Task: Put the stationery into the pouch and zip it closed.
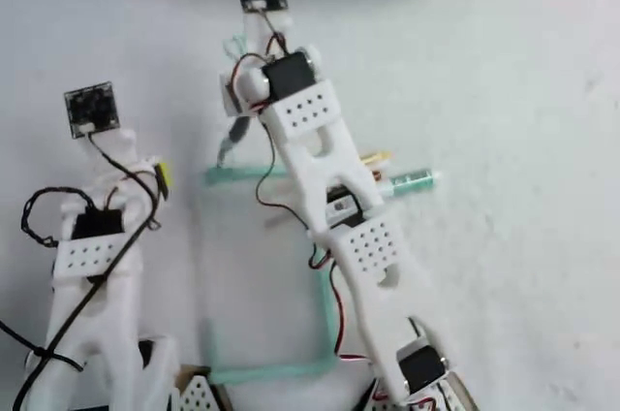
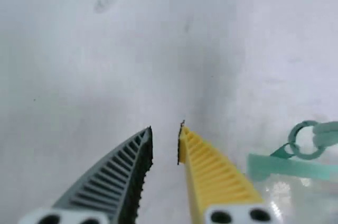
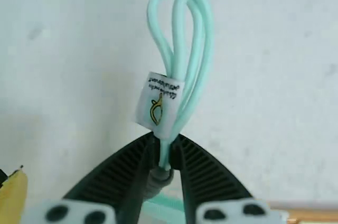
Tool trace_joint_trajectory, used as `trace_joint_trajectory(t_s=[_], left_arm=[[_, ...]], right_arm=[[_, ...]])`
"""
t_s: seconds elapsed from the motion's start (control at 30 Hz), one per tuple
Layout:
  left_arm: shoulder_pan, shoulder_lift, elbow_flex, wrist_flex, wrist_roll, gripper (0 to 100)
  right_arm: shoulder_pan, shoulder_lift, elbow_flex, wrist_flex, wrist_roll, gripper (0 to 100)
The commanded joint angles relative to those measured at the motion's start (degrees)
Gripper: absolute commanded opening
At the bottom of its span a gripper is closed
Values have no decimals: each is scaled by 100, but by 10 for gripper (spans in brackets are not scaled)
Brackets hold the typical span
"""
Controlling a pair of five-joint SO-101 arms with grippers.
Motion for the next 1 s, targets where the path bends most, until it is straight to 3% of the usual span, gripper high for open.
trace_joint_trajectory(t_s=[0.0, 0.23, 0.6, 0.83, 0.97], left_arm=[[215, -40, -299, 9, -132, 159], [321, -796, -404, 835, -105, 225], [374, -4312, 404, 1837, -369, 225], [1253, -6580, 703, 2796, -747, 225], [1719, -6712, 633, 2998, -967, 226]], right_arm=[[57, -127, -580, 145, 273, 16], [31, -1218, -53, 145, 299, 16], [207, -3987, 2145, 119, 316, 16], [558, -5147, 2541, 119, 316, 15], [514, -5578, 2901, 119, 325, 15]])
